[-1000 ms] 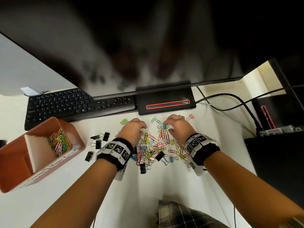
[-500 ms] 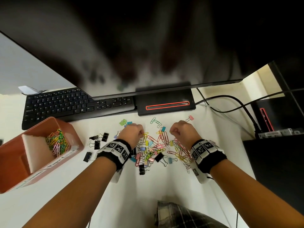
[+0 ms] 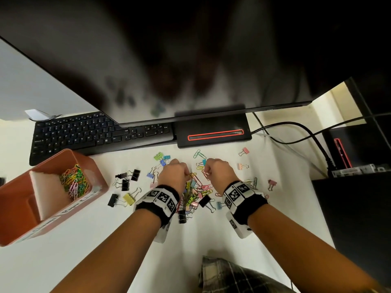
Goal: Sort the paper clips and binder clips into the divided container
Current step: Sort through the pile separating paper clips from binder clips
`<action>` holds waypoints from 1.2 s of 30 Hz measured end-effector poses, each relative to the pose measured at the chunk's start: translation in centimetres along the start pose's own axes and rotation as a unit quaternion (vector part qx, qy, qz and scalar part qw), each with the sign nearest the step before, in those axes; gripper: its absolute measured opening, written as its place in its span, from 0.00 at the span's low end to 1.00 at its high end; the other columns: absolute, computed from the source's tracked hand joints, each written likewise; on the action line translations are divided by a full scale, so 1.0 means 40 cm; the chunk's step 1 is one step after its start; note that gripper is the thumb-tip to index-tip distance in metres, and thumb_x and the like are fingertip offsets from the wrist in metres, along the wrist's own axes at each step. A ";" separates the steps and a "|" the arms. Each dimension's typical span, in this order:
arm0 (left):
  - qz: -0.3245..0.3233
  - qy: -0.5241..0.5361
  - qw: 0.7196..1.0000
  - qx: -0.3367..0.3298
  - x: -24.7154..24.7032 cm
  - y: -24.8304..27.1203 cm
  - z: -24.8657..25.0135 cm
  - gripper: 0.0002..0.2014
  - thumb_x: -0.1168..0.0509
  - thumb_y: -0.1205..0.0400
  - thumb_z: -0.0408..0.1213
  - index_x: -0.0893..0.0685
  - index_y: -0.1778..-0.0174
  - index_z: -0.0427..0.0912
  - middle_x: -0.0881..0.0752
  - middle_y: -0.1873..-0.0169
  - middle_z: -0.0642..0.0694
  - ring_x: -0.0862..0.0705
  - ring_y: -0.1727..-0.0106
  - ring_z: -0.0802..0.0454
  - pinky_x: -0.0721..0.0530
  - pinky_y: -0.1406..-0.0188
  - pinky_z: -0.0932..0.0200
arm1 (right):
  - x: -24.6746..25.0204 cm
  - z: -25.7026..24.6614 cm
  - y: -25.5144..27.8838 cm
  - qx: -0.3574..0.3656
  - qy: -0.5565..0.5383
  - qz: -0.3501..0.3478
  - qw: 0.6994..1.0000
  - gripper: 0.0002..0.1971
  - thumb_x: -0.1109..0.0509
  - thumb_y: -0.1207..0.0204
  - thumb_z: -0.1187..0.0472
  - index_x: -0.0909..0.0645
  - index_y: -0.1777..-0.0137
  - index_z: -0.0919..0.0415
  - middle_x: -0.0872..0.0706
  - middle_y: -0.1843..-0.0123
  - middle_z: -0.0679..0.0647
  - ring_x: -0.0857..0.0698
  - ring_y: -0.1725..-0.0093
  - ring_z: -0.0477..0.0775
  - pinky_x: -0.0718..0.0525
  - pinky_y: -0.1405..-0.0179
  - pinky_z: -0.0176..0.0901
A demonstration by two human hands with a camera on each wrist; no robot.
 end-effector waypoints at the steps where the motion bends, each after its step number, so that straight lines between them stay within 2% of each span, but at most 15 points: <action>1: 0.000 0.000 1.000 -0.011 0.000 0.001 0.001 0.04 0.33 0.21 0.36 0.15 0.54 0.41 0.20 0.51 0.43 0.17 0.52 0.43 0.17 0.50 0.52 | 0.002 0.007 -0.001 -0.009 -0.018 -0.004 1.000 0.11 0.37 0.27 0.74 0.22 0.47 0.62 0.16 0.50 0.61 0.16 0.50 0.60 0.15 0.49 0.50; 4: -0.016 -0.008 0.999 -0.038 -0.005 0.003 0.000 0.05 0.36 0.21 0.32 0.18 0.50 0.39 0.19 0.51 0.40 0.18 0.50 0.41 0.18 0.49 0.50 | 0.005 0.022 0.003 -0.021 -0.037 -0.015 0.999 0.11 0.33 0.26 0.70 0.21 0.45 0.60 0.14 0.49 0.60 0.15 0.49 0.59 0.14 0.45 0.51; 7: -0.032 -0.007 0.998 -0.048 -0.010 0.004 -0.008 0.08 0.33 0.23 0.30 0.20 0.48 0.39 0.19 0.50 0.39 0.18 0.49 0.41 0.19 0.48 0.51 | 0.007 0.025 0.010 0.008 -0.018 -0.034 0.999 0.09 0.31 0.26 0.69 0.15 0.48 0.61 0.14 0.45 0.58 0.15 0.46 0.58 0.16 0.41 0.48; 10: -0.045 -0.014 0.997 -0.053 -0.014 0.001 -0.019 0.12 0.30 0.24 0.32 0.21 0.46 0.41 0.20 0.49 0.42 0.19 0.48 0.44 0.21 0.48 0.55 | 0.013 0.029 0.017 0.027 -0.021 -0.031 0.999 0.08 0.30 0.27 0.69 0.14 0.50 0.61 0.15 0.45 0.58 0.15 0.47 0.56 0.17 0.43 0.44; 12: -0.055 -0.020 0.996 -0.071 -0.006 -0.001 -0.020 0.10 0.33 0.22 0.33 0.21 0.45 0.40 0.19 0.49 0.42 0.19 0.48 0.44 0.22 0.48 0.55 | 0.020 0.031 0.018 0.023 -0.024 -0.038 0.999 0.08 0.31 0.27 0.69 0.15 0.50 0.61 0.13 0.47 0.57 0.15 0.48 0.56 0.16 0.44 0.43; 15: -0.040 -0.008 0.993 -0.114 0.020 -0.003 -0.013 0.10 0.39 0.18 0.34 0.21 0.42 0.38 0.17 0.49 0.40 0.19 0.47 0.44 0.22 0.48 0.56 | 0.032 0.037 0.016 0.005 -0.029 -0.042 0.999 0.08 0.30 0.27 0.69 0.15 0.49 0.61 0.12 0.50 0.57 0.15 0.48 0.56 0.16 0.42 0.44; 18: -0.049 -0.021 0.984 -0.169 0.039 -0.012 0.001 0.14 0.38 0.18 0.34 0.22 0.36 0.42 0.16 0.48 0.42 0.19 0.46 0.46 0.22 0.44 0.57 | 0.049 0.040 0.017 0.021 -0.069 -0.005 0.997 0.07 0.29 0.29 0.69 0.14 0.52 0.61 0.13 0.54 0.55 0.16 0.54 0.53 0.14 0.44 0.47; 21: -0.100 -0.073 0.968 -0.218 0.032 -0.018 0.016 0.14 0.35 0.20 0.34 0.19 0.39 0.45 0.15 0.48 0.43 0.17 0.46 0.45 0.19 0.40 0.51 | 0.057 0.009 0.012 0.068 -0.044 -0.008 0.997 0.09 0.31 0.27 0.70 0.15 0.48 0.64 0.15 0.47 0.59 0.16 0.51 0.57 0.18 0.47 0.42; 25: -0.112 -0.087 0.972 -0.185 0.025 -0.029 0.026 0.08 0.33 0.22 0.33 0.17 0.48 0.43 0.16 0.48 0.42 0.18 0.46 0.43 0.20 0.41 0.49 | 0.040 -0.021 -0.014 0.094 -0.008 -0.014 0.995 0.09 0.33 0.26 0.70 0.16 0.48 0.64 0.18 0.42 0.59 0.16 0.48 0.60 0.19 0.44 0.46; 31: -0.090 -0.072 0.984 -0.135 0.017 -0.036 0.007 0.06 0.33 0.22 0.34 0.17 0.51 0.39 0.22 0.50 0.41 0.19 0.50 0.42 0.19 0.44 0.51 | 0.007 -0.026 -0.042 0.103 0.054 -0.013 0.993 0.12 0.35 0.27 0.72 0.17 0.47 0.62 0.17 0.45 0.60 0.17 0.46 0.62 0.18 0.45 0.48; 33: -0.080 -0.068 0.987 -0.125 0.015 -0.031 -0.008 0.04 0.34 0.21 0.35 0.18 0.53 0.40 0.21 0.52 0.41 0.19 0.51 0.42 0.19 0.45 0.50 | -0.001 -0.022 -0.042 0.110 0.064 -0.011 0.992 0.13 0.36 0.26 0.72 0.17 0.45 0.61 0.17 0.46 0.61 0.17 0.47 0.63 0.17 0.46 0.52; 36: -0.071 -0.074 0.988 -0.111 0.010 -0.027 -0.022 0.03 0.36 0.20 0.35 0.19 0.54 0.41 0.19 0.53 0.42 0.19 0.51 0.43 0.19 0.46 0.49 | -0.006 -0.010 -0.036 0.118 0.067 -0.015 0.991 0.12 0.37 0.22 0.69 0.17 0.43 0.60 0.18 0.44 0.60 0.18 0.45 0.62 0.18 0.45 0.52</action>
Point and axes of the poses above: each hand's wrist, its own y-axis away from the middle knuckle, its own x-axis out of the back of the hand, z = x × y, the point moved 2 cm from there along -y, towards the middle knuckle
